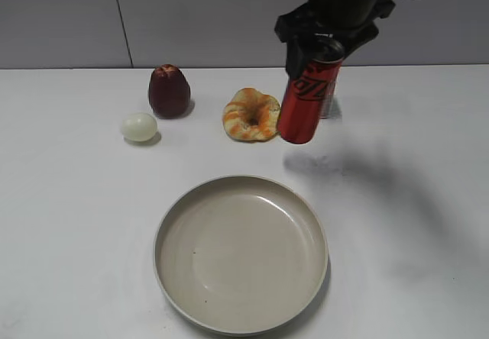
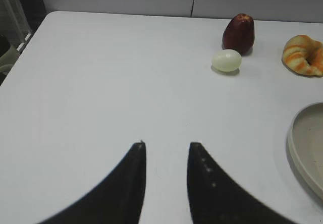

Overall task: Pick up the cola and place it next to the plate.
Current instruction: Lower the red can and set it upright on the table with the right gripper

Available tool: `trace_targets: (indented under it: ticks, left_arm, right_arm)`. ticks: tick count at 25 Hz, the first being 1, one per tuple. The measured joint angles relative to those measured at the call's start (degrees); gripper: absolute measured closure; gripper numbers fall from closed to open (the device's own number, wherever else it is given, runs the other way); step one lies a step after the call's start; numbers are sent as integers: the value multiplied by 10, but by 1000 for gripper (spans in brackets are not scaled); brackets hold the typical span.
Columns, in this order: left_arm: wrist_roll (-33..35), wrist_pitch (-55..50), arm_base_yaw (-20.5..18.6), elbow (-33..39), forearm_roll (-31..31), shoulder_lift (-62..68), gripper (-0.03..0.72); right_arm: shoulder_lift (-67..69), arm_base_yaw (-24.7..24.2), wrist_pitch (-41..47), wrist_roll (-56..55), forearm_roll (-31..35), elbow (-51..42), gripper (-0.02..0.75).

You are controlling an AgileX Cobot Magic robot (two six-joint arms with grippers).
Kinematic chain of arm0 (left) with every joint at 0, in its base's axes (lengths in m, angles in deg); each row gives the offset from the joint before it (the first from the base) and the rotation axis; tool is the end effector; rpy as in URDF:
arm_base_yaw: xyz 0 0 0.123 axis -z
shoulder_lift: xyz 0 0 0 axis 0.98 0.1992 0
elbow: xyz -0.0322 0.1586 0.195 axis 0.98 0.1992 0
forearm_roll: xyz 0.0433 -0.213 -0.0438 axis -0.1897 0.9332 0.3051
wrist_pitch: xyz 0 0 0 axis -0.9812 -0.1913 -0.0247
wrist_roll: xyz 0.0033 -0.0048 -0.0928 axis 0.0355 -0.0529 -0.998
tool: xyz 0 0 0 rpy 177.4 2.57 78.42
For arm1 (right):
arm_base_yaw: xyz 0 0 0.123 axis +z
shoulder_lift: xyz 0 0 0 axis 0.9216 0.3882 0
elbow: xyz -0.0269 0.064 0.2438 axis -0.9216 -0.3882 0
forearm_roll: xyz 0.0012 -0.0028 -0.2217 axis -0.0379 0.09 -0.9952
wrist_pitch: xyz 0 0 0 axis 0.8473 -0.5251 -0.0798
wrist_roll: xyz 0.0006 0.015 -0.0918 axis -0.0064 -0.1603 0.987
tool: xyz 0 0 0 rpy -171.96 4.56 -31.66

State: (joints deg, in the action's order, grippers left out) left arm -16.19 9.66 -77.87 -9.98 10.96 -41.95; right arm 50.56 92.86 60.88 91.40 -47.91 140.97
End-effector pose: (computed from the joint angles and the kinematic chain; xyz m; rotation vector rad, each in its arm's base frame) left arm 0.0012 -0.0131 0.2654 0.1272 1.9954 -0.1329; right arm 0.3527 0.1810 0.2488 -0.6231 2.7584 0.2620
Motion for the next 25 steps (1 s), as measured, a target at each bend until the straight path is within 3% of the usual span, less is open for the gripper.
trace_targets:
  ticks: [8,17,25]
  left_arm:
    - [0,0,0,0,0,0,461]
    - [0,0,0,0,0,0,461]
    - [0,0,0,0,0,0,461]
  right_arm:
    - [35,79,-52,16,4,2,228]
    - [83,92,-75,22,3,2,226]
    - [83,95,-76,35,4,11,94]
